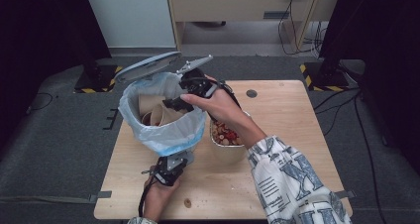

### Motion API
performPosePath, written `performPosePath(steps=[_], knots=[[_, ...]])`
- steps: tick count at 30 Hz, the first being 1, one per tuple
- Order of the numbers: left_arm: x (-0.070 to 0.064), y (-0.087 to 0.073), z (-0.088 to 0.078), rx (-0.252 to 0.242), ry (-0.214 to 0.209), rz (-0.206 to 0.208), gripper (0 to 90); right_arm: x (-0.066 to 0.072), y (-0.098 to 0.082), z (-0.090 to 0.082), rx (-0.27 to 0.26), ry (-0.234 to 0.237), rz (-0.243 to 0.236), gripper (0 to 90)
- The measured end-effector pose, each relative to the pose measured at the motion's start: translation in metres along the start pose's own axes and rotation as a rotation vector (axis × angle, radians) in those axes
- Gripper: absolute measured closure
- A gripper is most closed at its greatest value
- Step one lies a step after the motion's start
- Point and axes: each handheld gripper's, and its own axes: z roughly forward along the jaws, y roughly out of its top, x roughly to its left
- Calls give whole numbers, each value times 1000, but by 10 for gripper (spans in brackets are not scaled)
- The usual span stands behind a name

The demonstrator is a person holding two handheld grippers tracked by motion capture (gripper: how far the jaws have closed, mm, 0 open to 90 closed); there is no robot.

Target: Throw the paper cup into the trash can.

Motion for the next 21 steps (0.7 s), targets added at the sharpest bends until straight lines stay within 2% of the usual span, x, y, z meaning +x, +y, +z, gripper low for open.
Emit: performPosePath(steps=[3, 8, 21], knots=[[0, 0, 0, 0, 0, 0, 900, -3, -3, -2, 1, -17, 17, 113], [0, 0, 0, 1, -1, 1, 900, -8, -5, -9, -25, -36, 19, 111], [0, 0, 0, 0, -2, 1, 900, -22, -12, -33, -46, -70, 33, 107]])
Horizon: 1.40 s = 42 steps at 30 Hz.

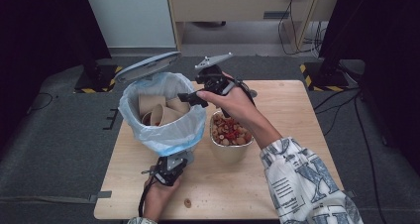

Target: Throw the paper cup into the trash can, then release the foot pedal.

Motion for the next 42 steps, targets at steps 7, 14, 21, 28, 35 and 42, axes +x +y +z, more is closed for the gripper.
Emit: performPosePath(steps=[7, 14, 21, 28, 35, 42], knots=[[0, 0, 0, 0, -1, 0, 899, -9, -5, -10, -1, -32, 18, 103], [0, 0, 0, 0, 0, 0, 900, -19, -11, -19, -5, -57, 30, 101], [0, 0, 0, 1, 1, 0, 900, -30, -19, -30, -18, -80, 59, 100], [1, 0, 0, -5, -8, -7, 899, -44, -32, -46, -24, -124, 74, 97], [-5, 2, -14, -49, 5, -44, 727, -69, -61, -76, -7, -206, 112, 91], [-6, 0, -33, -90, -17, -105, 553, -93, -100, -100, 11, -316, 166, 74]])
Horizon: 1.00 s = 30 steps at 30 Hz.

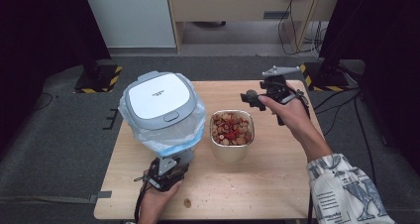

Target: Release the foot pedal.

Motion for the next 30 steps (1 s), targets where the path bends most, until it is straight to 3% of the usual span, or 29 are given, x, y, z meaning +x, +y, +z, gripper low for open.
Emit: performPosePath(steps=[3, 7, 8, 12, 20, 21, 23, 24, 30], knots=[[1, -1, -5, -2, -9, -21, 481, -12, -16, -5, -4, -54, 17, 69], [0, -2, -9, 3, -12, -10, 426, -22, -33, -10, -7, -98, 40, 67], [0, -3, -11, 7, -20, -27, 407, -29, -45, -13, -8, -125, 59, 65], [5, -5, -14, 19, -23, -25, 373, -36, -68, -16, -4, -156, 80, 61], [15, -10, -18, 37, -36, -34, 335, -39, -103, -21, -10, -181, 111, 58], [19, -12, -21, 32, -32, -37, 327, -39, -118, -22, -1, -191, 126, 55], [22, -13, -21, 34, -31, -42, 312, -39, -122, -23, 8, -195, 128, 54], [28, -16, -22, 50, -22, -52, 309, -39, -137, -22, 20, -208, 149, 55], [39, -19, -24, 60, 7, -69, 297, -40, -175, -11, 92, -215, 190, 55]])
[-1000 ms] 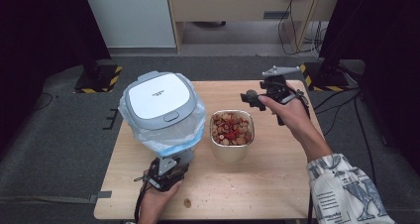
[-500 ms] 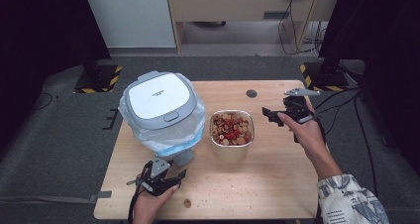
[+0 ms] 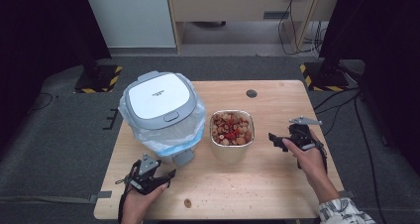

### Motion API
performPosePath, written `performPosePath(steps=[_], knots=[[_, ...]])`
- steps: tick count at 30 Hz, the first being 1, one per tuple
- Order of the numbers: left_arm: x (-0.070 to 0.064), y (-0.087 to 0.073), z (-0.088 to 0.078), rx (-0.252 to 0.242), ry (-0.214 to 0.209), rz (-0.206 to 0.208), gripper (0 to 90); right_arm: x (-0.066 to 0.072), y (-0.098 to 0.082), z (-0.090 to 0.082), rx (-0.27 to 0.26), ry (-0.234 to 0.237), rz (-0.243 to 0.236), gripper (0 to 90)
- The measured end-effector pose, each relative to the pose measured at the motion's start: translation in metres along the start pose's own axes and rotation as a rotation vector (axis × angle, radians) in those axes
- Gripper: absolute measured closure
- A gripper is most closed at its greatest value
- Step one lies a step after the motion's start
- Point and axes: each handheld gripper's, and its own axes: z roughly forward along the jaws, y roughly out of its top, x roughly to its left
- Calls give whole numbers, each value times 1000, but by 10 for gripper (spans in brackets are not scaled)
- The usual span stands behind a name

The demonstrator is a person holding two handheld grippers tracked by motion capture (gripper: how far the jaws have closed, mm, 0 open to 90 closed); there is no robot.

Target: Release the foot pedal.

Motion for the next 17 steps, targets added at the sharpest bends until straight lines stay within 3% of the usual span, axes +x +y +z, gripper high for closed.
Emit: performPosePath(steps=[5, 9, 10, 13, 14, 17], knots=[[6, -2, 0, 2, 9, -5, 286, -2, -18, 15, 51, -25, 5, 58], [10, -3, -1, 5, 26, -4, 266, -1, -30, 32, 132, -72, 28, 65], [10, -3, -1, -1, 20, -12, 262, 0, -32, 34, 134, -77, 31, 65], [11, -3, -1, -8, 19, -24, 255, 6, -37, 39, 93, -117, -21, 50], [11, -3, -1, 4, 22, -24, 255, 8, -36, 41, 104, -130, -39, 39], [12, -3, -1, 6, 24, -27, 255, 9, -36, 42, 107, -137, -35, 30]])
